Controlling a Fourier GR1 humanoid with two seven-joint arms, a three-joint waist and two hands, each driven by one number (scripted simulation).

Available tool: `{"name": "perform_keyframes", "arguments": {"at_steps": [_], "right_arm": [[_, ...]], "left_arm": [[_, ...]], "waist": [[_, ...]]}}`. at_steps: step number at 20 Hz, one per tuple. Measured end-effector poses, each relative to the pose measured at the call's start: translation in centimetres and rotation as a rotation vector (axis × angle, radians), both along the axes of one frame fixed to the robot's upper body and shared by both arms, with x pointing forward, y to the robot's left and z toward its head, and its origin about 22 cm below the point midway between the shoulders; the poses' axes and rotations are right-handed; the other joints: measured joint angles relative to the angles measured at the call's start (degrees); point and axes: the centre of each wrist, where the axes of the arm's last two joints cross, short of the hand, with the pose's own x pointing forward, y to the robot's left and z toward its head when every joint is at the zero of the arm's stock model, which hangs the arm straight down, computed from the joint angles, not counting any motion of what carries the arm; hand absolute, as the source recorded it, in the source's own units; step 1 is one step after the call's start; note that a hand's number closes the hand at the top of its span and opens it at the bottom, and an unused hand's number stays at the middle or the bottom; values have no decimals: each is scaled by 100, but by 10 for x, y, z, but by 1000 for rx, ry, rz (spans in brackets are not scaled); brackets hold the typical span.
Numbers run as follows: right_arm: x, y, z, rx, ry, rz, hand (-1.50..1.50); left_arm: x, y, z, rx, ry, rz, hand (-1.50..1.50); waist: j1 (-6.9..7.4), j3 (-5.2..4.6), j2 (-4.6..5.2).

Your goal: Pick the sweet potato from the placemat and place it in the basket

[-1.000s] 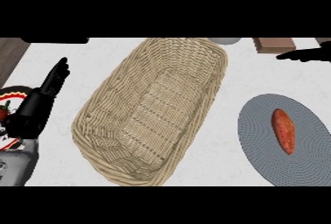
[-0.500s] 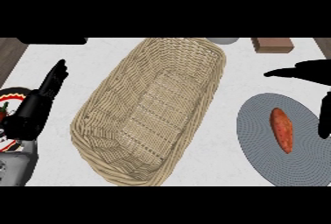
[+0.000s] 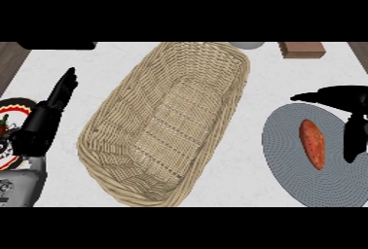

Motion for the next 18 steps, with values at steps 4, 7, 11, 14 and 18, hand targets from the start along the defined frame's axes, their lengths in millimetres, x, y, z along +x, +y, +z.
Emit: {"name": "perform_keyframes", "arguments": {"at_steps": [4, 7, 11, 14, 18], "right_arm": [[-3, -8, -17, -4, -7, 5, -150], [-3, -12, -26, 7, -21, 3, -150], [-3, -5, -36, 18, -47, 9, -150], [-9, -14, -49, 24, -51, 7, -150], [-9, -13, -51, 39, -60, -5, -150]], "left_arm": [[0, -2, 5, -2, 3, -4, 0], [0, 2, 9, -1, 3, -3, 0], [-2, 4, 6, -1, 6, -1, 0], [0, 5, 7, -1, 0, 2, 0], [-2, 1, 11, -4, 4, 2, 0]], "waist": [[-6, 0, -2], [-6, 0, -4], [-8, 0, -6], [-17, -1, -7], [-16, -1, -9]]}}
